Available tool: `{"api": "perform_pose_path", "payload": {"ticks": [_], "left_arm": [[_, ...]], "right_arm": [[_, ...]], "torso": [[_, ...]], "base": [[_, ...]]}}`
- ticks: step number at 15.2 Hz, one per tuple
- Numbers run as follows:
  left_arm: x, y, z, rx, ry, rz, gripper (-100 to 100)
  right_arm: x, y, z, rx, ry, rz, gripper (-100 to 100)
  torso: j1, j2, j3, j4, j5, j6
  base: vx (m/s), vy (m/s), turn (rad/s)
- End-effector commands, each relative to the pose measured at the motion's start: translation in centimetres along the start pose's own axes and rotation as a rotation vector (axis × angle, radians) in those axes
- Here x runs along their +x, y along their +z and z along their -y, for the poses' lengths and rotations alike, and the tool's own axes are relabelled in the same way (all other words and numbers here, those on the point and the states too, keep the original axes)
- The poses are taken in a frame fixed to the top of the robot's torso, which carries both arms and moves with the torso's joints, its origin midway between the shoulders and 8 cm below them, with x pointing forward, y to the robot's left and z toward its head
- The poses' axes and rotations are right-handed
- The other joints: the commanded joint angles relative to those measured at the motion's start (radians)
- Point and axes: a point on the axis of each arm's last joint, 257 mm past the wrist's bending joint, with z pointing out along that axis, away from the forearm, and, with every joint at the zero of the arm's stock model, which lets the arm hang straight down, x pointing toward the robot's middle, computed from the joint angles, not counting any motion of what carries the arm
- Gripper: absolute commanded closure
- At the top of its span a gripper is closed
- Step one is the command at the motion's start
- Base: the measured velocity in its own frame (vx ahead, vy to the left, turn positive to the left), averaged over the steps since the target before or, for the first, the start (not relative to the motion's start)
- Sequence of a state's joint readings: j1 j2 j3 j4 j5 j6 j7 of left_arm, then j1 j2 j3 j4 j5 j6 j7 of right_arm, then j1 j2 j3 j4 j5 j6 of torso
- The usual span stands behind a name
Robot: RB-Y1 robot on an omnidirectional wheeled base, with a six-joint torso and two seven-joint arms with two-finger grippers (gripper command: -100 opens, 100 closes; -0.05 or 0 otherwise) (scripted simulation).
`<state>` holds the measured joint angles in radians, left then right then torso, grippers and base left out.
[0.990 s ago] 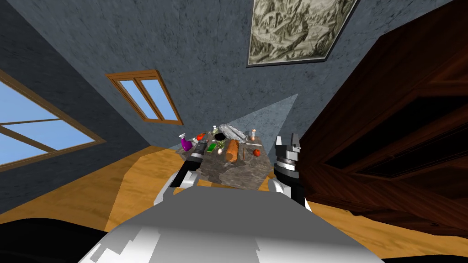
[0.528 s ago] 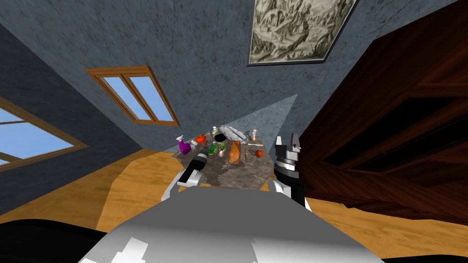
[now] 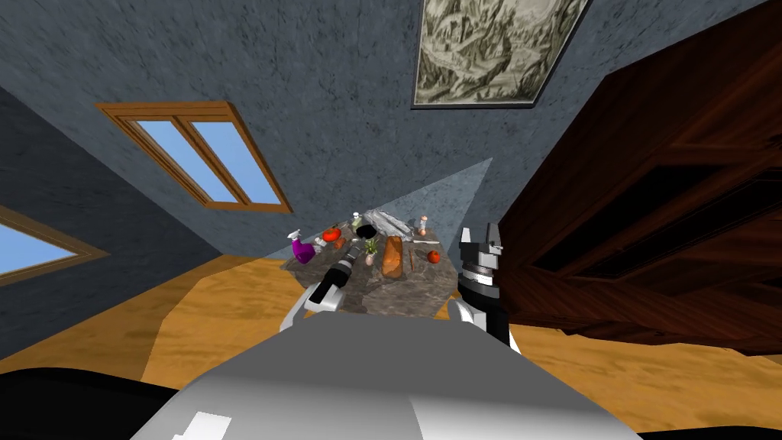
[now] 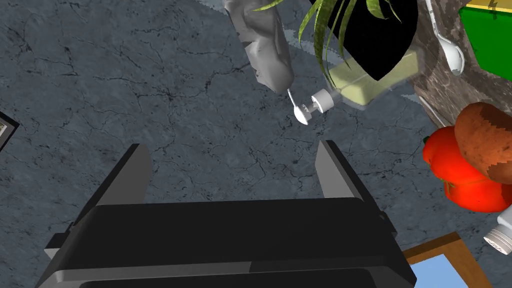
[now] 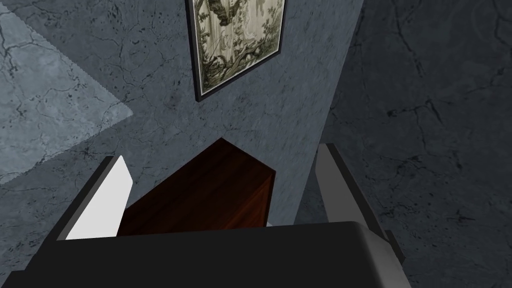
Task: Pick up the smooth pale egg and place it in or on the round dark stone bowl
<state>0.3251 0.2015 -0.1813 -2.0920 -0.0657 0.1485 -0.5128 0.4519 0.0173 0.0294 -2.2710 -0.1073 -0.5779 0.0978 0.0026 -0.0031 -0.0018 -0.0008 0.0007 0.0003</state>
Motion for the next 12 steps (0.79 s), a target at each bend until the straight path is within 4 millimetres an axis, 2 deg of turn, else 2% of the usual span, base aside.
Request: {"api": "perform_pose_path", "payload": {"ticks": [1,3,4,9,10,11,12], "left_arm": [[1.0,0.0,-0.6,-0.024,0.029,-0.027,-100],[3.4,-0.2,-2.1,-0.072,0.093,-0.087,-100],[3.4,-0.2,-2.1,-0.073,0.093,-0.087,-100],[8.7,-1.6,-6.1,-0.178,0.237,-0.234,-100],[8.7,-1.6,-6.1,-0.178,0.237,-0.234,-100],[10.4,-2.4,-7.5,-0.211,0.277,-0.285,-100],[11.1,-2.8,-8.2,-0.227,0.292,-0.307,-100]], "right_arm": [[0.0,0.0,0.0,0.0,0.0,0.0,0],[0.0,0.0,0.0,0.0,0.0,0.0,0],[0.0,0.0,0.0,0.0,0.0,0.0,0],[0.0,0.0,0.0,0.0,0.0,0.0,0],[0.0,0.0,0.0,0.0,0.0,0.0,0],[0.0,0.0,0.0,0.0,0.0,0.0,0],[0.0,0.0,0.0,0.0,0.0,0.0,0]], "torso": [[0.0,0.0,0.0,0.0,0.0,0.0],[0.0,0.001,0.0,0.0,0.0,0.0],[0.0,0.001,0.0,0.0,0.0,0.0],[0.0,0.001,0.0,0.0,0.0,0.0],[0.0,0.0,0.0,0.0,0.0,0.0],[0.0,0.0,0.0,0.0,0.0,0.0],[-0.001,0.001,0.0,0.0,0.0,0.0]], "base": [[0.016,0.038,-0.08],[0.015,0.042,-0.117],[0.017,0.041,-0.104],[0.02,0.042,-0.133],[0.016,0.034,-0.081],[0.015,0.023,-0.127],[0.017,0.019,-0.128]]}}
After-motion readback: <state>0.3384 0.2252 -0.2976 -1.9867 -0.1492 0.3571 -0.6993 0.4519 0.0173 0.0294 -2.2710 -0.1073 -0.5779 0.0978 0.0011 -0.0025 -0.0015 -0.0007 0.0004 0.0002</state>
